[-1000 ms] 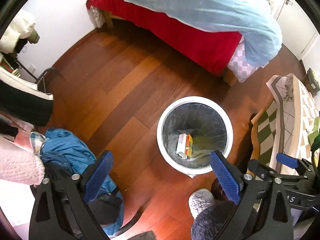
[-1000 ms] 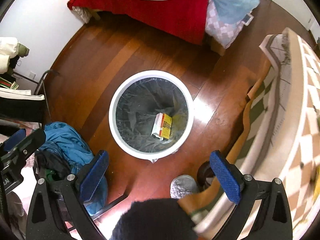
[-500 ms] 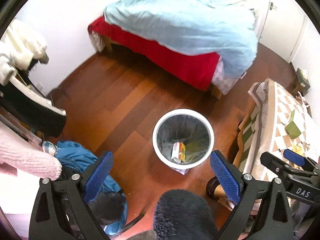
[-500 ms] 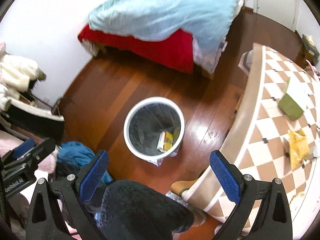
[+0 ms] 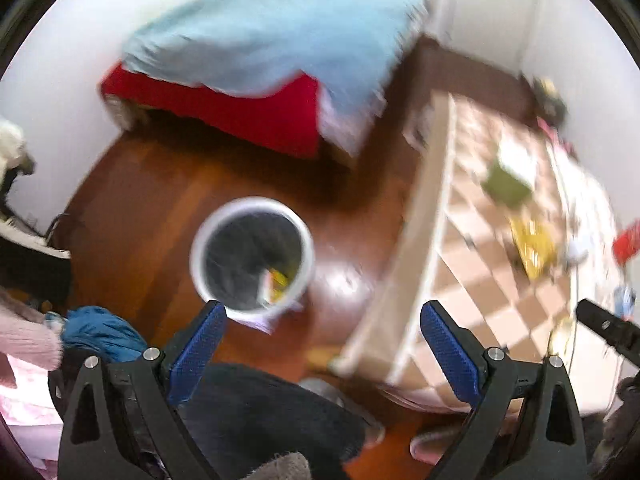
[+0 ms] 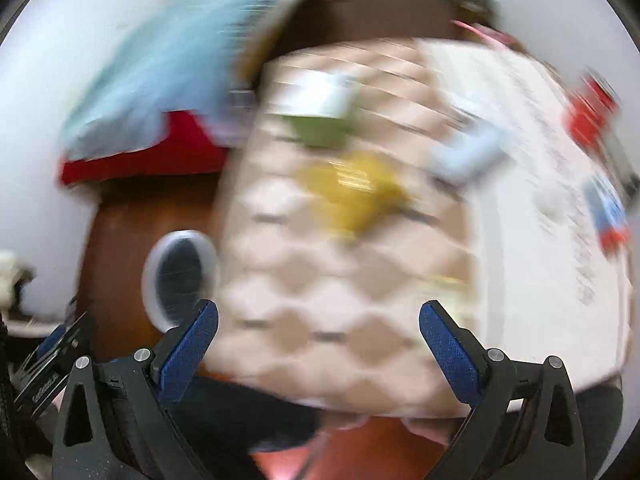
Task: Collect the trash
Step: 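Swing both tools back toward the table, then grasp the orange peel with the right tool while the left tool grasps the yellow snack bag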
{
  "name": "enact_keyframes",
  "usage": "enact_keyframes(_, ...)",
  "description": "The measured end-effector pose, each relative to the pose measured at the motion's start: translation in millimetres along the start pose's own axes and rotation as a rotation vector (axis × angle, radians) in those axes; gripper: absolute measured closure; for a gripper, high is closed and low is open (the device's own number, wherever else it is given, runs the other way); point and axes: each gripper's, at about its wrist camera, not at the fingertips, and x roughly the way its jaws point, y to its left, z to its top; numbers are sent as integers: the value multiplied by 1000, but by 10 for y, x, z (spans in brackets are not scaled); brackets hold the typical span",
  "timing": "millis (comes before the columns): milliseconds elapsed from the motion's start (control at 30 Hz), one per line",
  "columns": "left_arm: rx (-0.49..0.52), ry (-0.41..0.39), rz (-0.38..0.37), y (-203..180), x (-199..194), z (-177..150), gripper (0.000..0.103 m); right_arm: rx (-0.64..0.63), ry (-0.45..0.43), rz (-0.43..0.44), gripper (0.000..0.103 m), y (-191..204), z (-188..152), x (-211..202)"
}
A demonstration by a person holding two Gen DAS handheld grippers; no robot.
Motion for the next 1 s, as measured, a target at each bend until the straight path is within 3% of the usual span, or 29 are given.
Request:
enact_keyframes(67, 47, 42, -8, -335, 253, -68, 4, 56, 25, -59, 12, -394, -27, 190)
enact_keyframes(133, 91, 99, -12, -631, 478, -136, 4, 96, 47, -97, 34, -712, -40, 397)
enact_keyframes(267, 139, 176, -41, -951, 737, -266, 4, 129, 51, -55, 44, -969, -62, 593)
enact_keyframes(333, 146, 179, -59, -1029, 729, -255, 4, 95, 21, -9, 75, -919, -65, 573)
enact_keyframes(400, 140, 180, -83, -1077, 699, -177, 4, 81, 27, 13, 91, -886, -54, 611)
enact_keyframes(533, 90, 183, -177, -1181, 695, 31, 5, 87, -16, 27, 96, -937, 57, 517)
enact_keyframes(733, -5, 227, -361, -1582, 836, 510, 5, 164, -63, -43, 96, -1292, 386, 456)
enact_keyframes(933, 26, 312, -380, -2121, 1214, 728, 6, 213, -51, -84, 96, -1557, 581, 552)
enact_keyframes(1000, 42, 333, -362, -2219, 1330, 739, 19, 219, -46, -87, 96, -1586, 613, 584)
